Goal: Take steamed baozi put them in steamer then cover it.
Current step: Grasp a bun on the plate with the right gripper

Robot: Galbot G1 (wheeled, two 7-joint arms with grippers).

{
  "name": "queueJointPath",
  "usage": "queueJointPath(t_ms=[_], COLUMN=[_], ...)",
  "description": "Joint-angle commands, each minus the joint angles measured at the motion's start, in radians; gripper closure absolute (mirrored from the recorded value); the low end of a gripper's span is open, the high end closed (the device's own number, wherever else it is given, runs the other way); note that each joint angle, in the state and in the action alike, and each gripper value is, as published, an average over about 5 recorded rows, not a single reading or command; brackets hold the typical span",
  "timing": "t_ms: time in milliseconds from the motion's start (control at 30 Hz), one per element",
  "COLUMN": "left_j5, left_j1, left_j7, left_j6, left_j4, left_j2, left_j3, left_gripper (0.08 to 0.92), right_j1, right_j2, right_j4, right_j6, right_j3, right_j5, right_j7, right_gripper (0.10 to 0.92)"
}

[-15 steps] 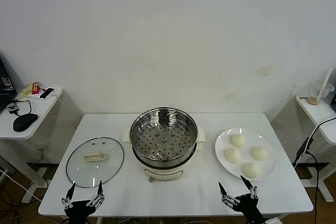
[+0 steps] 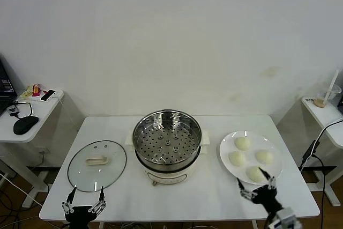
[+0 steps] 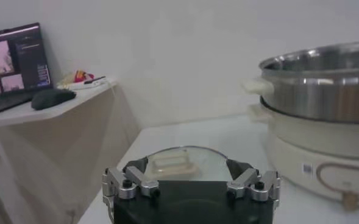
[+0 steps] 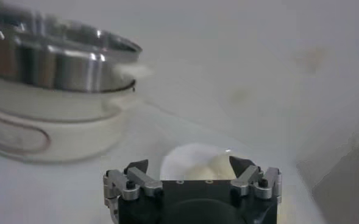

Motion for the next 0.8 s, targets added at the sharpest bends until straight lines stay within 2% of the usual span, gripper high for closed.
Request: queueJointPath(t_ms=[33,233,400,600,800], left_j5=[0.087,0.101,0.1,0.06,0.014], left_j1=[0.0,-0.016,-0.03,-0.051,-0.078], left_j7=[0.032,0.037,0.038,0.054,0.073], left_j6=[0.022,0.021,0.023,0.04,0.044], left_j4=[0.006,0.002,-0.004,-0.014,-0.019], left_j2=[0.0,-0.001,0.0,0.011,0.02], left_j3=[-0.01,-0.034,-0.056,-0.058,-0.059], left_gripper=[0.177,0.177,0.177,0.177,0.177], right_j1=[0.28,0.544,0.813,1.164,1.395], right_j2=[-0.284,-0.466,-0.542,-0.516,-0.406], right_j4=[-0.176,-0.357,-0.504,-0.68,-0.847], right_j6=[-0.086,0.002,0.062,0.136,0.198], right_j3=[0.016,-0.169,-0.436,-0.796,-1.062], right_j5=[-0.27,-0.359,-0.325,-0.269,-0.261], right_j7=[-0.247,-0.436,-0.573,-0.734,-0.835], right_gripper=[0.203,0.203,0.203,0.203,0.203])
